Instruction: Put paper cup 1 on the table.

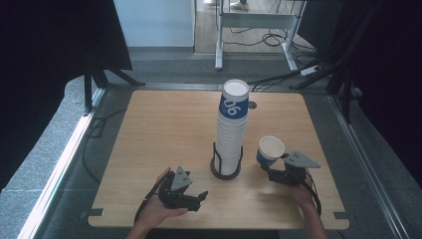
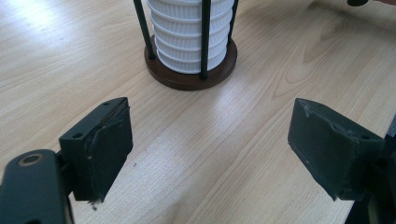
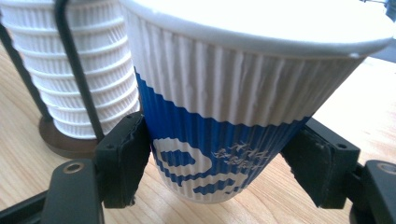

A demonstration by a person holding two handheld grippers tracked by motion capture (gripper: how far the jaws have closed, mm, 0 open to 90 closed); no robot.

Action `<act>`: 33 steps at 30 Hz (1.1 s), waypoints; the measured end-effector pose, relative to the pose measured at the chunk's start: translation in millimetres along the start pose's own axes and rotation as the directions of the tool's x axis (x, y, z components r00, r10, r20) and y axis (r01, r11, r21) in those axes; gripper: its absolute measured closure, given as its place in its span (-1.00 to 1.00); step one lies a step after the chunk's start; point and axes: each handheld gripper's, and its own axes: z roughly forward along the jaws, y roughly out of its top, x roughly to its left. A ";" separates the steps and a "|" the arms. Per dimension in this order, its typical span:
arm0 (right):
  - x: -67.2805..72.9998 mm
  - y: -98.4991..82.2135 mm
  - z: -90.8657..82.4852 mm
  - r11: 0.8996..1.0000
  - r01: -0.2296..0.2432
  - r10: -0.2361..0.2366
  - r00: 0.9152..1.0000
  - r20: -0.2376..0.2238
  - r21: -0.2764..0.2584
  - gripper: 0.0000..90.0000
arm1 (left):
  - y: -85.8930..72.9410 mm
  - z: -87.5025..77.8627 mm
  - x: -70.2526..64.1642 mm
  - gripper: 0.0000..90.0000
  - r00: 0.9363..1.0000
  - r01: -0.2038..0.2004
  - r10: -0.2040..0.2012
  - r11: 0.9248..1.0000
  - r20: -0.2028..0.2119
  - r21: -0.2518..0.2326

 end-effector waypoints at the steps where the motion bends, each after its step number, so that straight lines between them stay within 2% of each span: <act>1: -0.5 -0.6 0.8 1.000 -0.001 0.001 1.000 0.003 0.003 -0.42 | 0.0 0.1 0.0 -0.69 1.000 0.000 0.000 1.000 0.000 0.001; 6: -1.1 -3.9 6.4 0.999 0.002 -0.003 1.000 0.028 0.044 -0.42 | -0.3 1.3 -0.7 -0.69 1.000 -0.005 0.005 1.000 0.000 0.006; 13: 3.7 -6.4 13.5 0.995 0.035 -0.038 0.999 0.034 0.090 -0.42 | -0.6 2.1 -1.3 -0.69 1.000 -0.010 0.010 1.000 -0.001 0.013; 33: 4.8 -11.5 20.5 0.986 0.041 -0.049 0.998 0.043 0.163 -0.43 | -0.9 2.4 -1.3 -0.68 1.000 -0.014 0.014 1.000 -0.004 0.013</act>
